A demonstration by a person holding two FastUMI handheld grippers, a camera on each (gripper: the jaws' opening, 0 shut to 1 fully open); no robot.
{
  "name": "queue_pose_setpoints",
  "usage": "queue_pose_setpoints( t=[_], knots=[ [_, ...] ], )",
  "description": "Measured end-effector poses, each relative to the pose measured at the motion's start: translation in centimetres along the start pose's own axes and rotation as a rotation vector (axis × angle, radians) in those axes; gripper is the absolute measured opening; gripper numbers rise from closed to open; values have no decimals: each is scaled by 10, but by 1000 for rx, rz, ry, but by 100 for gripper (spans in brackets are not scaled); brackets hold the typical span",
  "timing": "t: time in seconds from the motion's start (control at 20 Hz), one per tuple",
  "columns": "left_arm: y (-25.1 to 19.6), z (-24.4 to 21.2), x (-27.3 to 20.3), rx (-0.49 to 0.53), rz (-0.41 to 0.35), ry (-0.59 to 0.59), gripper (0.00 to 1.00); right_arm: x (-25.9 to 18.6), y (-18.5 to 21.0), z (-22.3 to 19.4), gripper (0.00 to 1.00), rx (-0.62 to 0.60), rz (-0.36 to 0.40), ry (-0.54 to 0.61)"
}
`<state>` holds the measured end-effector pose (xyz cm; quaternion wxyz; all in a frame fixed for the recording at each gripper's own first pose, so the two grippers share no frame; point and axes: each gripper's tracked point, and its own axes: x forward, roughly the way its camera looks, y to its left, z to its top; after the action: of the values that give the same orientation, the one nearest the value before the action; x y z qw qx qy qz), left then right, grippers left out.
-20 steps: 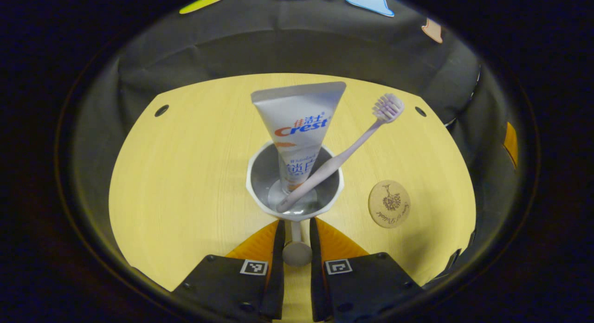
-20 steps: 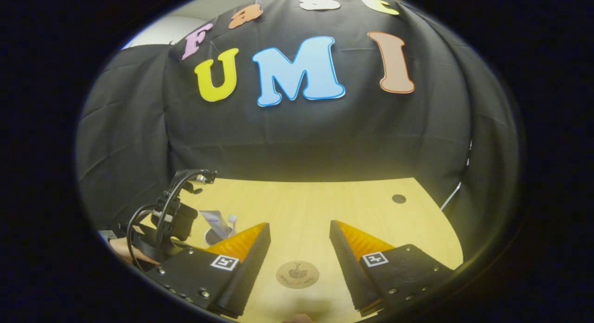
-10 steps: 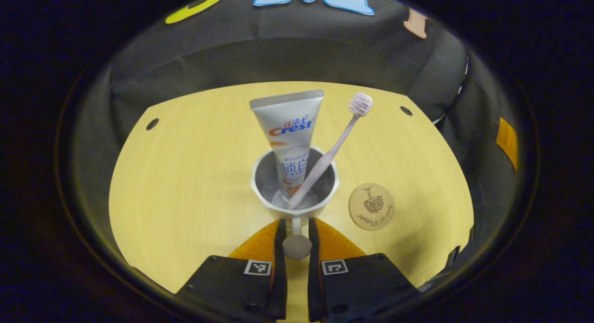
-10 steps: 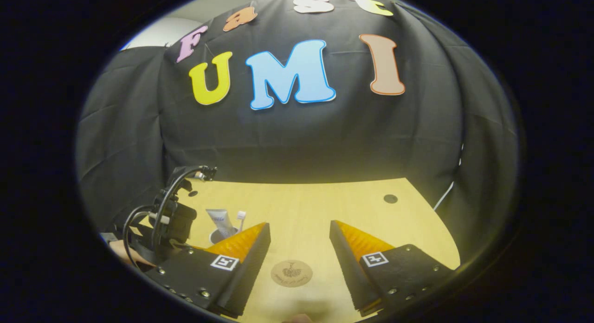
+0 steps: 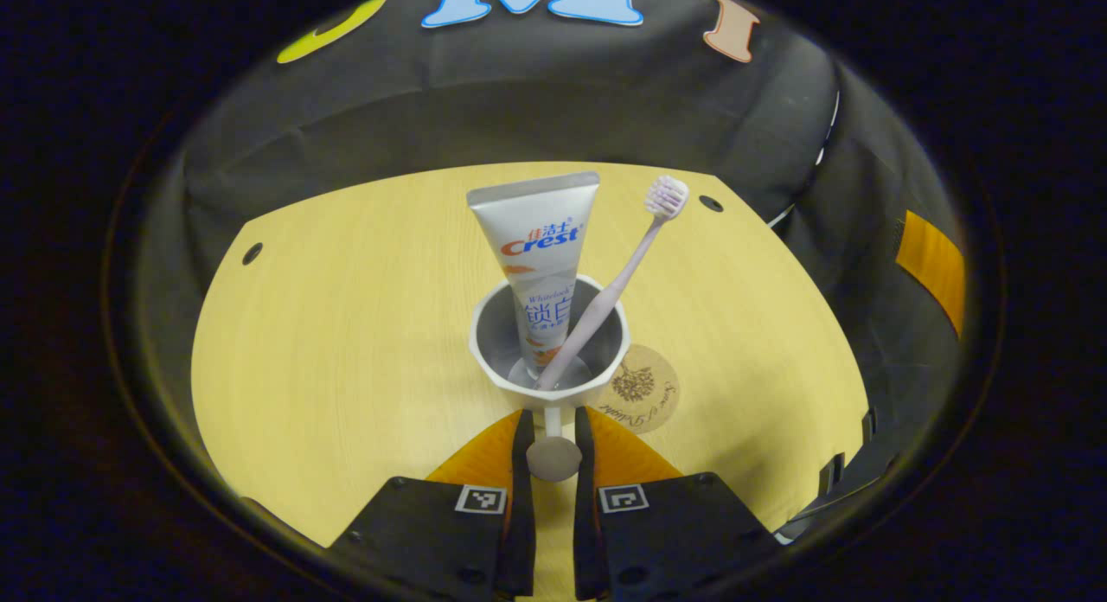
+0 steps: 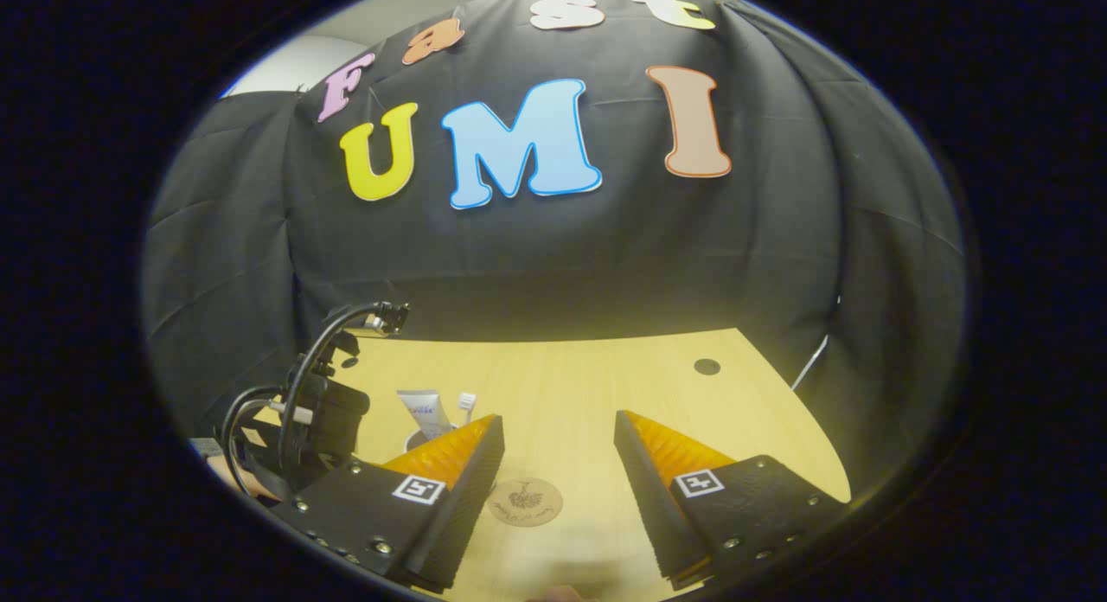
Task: Put the toothbrush and toothpaste on the desktop into the cup, then pick up the cup and place it on the coaster on the desktop.
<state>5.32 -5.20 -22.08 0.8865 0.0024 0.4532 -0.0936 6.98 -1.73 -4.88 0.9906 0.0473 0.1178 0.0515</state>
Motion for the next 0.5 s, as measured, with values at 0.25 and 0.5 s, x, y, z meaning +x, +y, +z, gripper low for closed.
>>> queue_pose_setpoints(
  t=[0.25, 0.5],
  knots=[
    [-31, 2, 4, 18, -33, 4, 24, -11, -18, -2, 81, 4, -22, -7],
    [-45, 3, 9, 51, -31, 5, 24, -19, -34, -5, 81, 25, -43, -6]
  ],
)
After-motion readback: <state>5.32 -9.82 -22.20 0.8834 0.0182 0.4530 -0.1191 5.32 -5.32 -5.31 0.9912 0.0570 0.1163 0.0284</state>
